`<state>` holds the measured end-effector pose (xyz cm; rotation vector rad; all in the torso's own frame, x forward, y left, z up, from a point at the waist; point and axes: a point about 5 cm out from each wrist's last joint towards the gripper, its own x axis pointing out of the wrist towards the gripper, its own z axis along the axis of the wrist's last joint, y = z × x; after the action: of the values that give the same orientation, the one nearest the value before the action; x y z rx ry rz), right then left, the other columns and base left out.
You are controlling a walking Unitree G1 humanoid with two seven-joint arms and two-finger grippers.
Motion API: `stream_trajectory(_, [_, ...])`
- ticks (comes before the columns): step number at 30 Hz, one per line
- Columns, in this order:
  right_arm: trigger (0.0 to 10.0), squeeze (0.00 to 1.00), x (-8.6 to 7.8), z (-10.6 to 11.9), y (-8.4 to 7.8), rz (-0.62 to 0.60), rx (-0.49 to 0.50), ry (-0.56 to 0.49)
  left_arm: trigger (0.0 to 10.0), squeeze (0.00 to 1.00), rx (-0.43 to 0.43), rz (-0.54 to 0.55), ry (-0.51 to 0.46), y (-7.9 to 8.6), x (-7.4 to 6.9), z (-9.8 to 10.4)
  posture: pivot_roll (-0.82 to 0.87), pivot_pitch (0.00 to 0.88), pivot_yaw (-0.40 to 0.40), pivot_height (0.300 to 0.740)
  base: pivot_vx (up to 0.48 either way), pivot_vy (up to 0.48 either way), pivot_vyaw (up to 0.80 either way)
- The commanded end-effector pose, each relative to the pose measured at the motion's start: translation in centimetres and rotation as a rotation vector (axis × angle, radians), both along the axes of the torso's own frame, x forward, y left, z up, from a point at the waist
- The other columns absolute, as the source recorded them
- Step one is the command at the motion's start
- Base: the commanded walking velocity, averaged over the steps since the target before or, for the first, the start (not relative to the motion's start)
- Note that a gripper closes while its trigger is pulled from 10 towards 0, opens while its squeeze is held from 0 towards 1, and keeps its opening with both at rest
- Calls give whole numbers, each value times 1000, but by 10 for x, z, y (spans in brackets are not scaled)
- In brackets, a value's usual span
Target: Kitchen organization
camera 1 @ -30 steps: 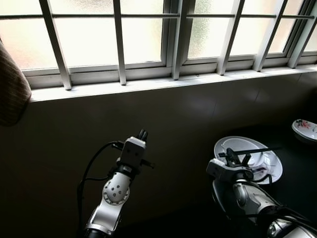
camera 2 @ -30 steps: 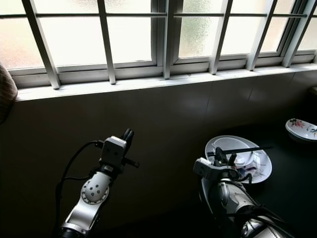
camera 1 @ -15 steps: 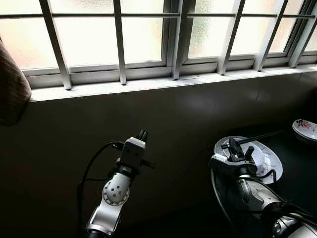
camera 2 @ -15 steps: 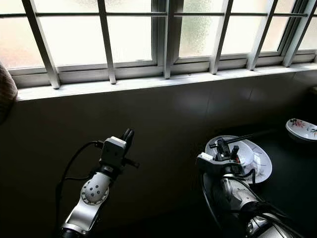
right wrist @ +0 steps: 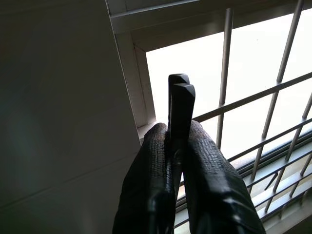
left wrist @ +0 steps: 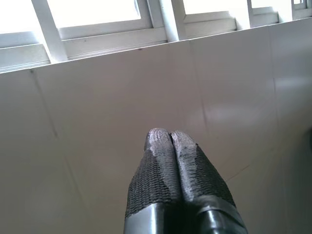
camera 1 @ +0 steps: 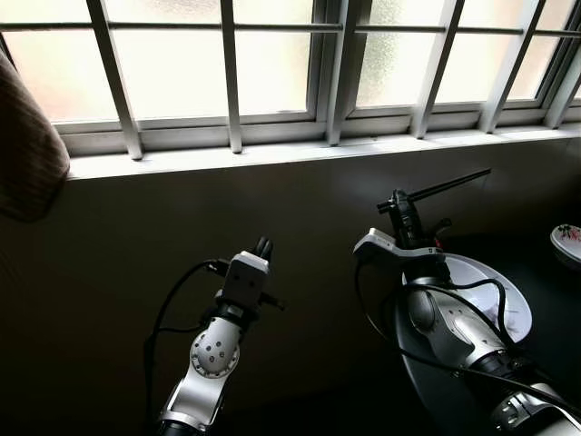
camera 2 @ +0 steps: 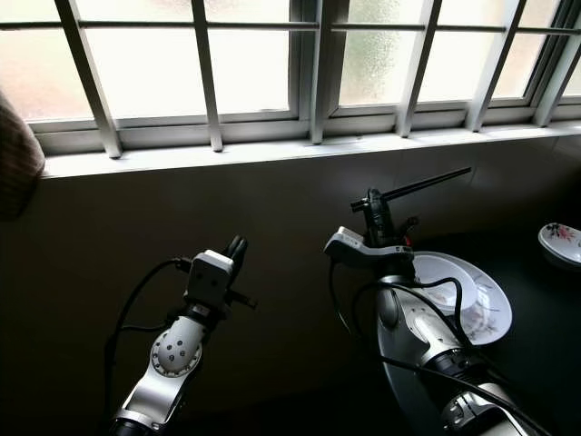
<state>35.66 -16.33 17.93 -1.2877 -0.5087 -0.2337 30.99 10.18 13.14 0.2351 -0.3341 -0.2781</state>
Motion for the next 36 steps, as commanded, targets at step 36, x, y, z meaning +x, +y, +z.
stream_trajectory(36, [10000,0,-25,-43,66,157,933,571,10000,0,23,5,5,5,0,-4,42,0,-27,740,0,0,800])
